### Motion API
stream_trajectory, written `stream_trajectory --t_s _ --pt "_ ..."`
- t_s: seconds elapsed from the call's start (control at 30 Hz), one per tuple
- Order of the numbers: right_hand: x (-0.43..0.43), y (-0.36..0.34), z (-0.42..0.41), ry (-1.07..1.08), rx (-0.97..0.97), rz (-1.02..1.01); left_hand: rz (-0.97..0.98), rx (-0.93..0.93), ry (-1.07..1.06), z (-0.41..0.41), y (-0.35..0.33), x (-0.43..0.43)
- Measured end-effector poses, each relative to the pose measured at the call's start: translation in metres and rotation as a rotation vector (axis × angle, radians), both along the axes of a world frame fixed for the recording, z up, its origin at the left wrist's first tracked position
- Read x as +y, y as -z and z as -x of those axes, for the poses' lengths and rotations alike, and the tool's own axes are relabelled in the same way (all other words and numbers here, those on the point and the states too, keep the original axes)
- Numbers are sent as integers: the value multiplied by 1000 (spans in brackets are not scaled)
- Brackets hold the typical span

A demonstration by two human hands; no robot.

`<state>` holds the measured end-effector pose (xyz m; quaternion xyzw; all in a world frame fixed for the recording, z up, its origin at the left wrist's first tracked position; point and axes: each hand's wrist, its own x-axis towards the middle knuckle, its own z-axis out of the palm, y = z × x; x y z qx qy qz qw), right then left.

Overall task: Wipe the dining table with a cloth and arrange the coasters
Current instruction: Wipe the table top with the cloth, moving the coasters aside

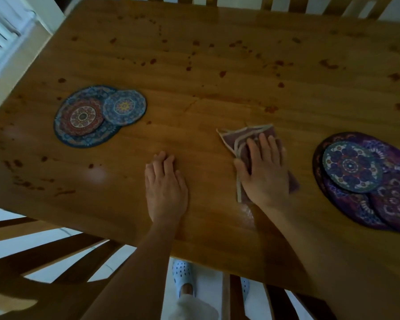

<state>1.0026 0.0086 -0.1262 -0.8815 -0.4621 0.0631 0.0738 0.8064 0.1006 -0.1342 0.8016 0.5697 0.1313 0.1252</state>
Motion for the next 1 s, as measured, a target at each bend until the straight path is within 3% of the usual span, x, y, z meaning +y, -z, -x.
stream_trajectory --t_s 0.13,0.27,0.47,0.6,0.67,1.0 --pt "26 0 28 -139 33 -38 34 38 4 0 1 -2" --pt "-9 2 29 -258 105 -87 53 -31 4 5 -7 12" --pt "0 7 -16 372 9 -231 -11 0 242 18 -7 59" --pt "53 2 -46 604 -3 -237 -42 25 254 18 -2 58" --pt "84 1 -48 571 9 -204 -29 30 261 17 0 59" --pt "216 -1 8 -4 42 -97 -4 -54 280 17 -3 59"
